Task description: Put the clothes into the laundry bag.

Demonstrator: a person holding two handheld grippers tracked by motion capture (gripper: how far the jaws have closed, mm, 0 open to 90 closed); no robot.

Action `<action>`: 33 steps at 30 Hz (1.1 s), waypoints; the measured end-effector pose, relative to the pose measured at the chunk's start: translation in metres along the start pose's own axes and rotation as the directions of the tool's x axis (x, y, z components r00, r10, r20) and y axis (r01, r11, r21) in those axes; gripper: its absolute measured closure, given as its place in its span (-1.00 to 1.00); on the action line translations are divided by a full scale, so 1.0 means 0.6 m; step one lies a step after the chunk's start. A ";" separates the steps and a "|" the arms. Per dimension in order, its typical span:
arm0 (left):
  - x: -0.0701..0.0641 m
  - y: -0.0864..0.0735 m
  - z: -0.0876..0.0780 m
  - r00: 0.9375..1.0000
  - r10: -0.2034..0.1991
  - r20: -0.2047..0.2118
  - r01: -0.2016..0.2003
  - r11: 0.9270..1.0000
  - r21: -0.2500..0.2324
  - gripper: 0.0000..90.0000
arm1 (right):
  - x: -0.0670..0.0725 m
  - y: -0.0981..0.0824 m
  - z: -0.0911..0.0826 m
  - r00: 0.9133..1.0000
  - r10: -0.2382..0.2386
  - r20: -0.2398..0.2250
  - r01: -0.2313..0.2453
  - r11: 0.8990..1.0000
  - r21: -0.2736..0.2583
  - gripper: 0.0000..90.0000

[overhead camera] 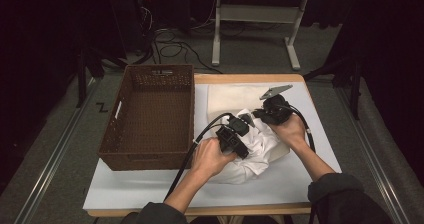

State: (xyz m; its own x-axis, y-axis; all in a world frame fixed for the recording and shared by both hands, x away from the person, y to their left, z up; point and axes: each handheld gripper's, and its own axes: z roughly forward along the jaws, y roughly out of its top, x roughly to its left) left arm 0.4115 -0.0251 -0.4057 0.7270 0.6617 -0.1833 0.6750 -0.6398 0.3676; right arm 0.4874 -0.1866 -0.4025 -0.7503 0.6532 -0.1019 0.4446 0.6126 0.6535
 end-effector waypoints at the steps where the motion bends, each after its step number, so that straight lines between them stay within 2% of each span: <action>1: 0.001 0.002 0.006 1.000 -0.004 -0.002 0.004 1.000 0.003 0.21 | 0.001 0.000 0.000 1.000 0.005 -0.001 -0.005 1.000 0.004 0.95; 5: 0.006 0.007 0.022 1.000 -0.010 -0.001 0.010 1.000 0.009 0.21 | 0.004 0.000 0.000 1.000 -0.014 -0.004 0.014 1.000 0.005 0.95; 10: 0.014 0.015 0.036 0.999 -0.039 -0.005 0.039 0.999 0.008 0.20 | 0.010 0.000 -0.002 0.999 -0.037 -0.016 0.037 0.999 0.003 0.95; 12: 0.016 0.017 0.038 0.999 -0.048 -0.019 0.048 0.999 -0.010 0.16 | 0.011 0.000 -0.001 0.999 -0.024 -0.022 0.024 1.000 -0.001 0.95; 13: 0.016 0.017 0.037 0.999 -0.045 -0.026 0.045 0.999 -0.020 0.08 | 0.011 -0.001 0.001 1.000 -0.022 -0.020 0.022 1.000 0.002 0.95; 17: 0.010 0.014 0.029 0.998 -0.016 -0.056 0.013 0.998 -0.055 0.00 | 0.010 -0.001 0.000 0.999 -0.027 -0.023 0.027 1.000 0.001 0.95; 25: 0.011 0.012 0.024 0.998 -0.015 -0.065 0.009 0.995 -0.102 -0.10 | 0.012 -0.001 0.000 0.999 -0.026 -0.019 0.026 1.000 0.001 0.95; 27: 0.013 0.014 0.027 0.998 -0.019 -0.059 0.013 0.995 -0.096 -0.08 | 0.012 0.000 0.000 0.999 -0.030 -0.020 0.030 1.000 0.003 0.95; 30: 0.024 0.020 0.041 0.997 -0.046 -0.059 0.042 0.997 -0.071 0.01 | 0.013 0.000 0.003 0.999 -0.031 -0.033 0.032 0.999 0.010 0.96; 31: 0.026 0.022 0.049 0.996 -0.058 -0.069 0.054 0.997 -0.062 0.05 | 0.015 -0.001 0.003 0.998 -0.014 -0.055 0.015 1.000 0.009 0.96; 33: 0.029 0.027 0.062 0.994 -0.057 -0.094 0.052 0.997 -0.050 0.06 | 0.015 -0.001 0.003 0.998 -0.019 -0.058 0.020 1.000 0.009 0.96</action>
State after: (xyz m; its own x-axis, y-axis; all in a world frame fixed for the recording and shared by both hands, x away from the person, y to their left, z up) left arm 0.4394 -0.0384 -0.4368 0.6726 0.7306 -0.1176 0.7049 -0.5841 0.4024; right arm 0.4810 -0.1804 -0.4051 -0.7858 0.6144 -0.0710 0.4340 0.6296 0.6445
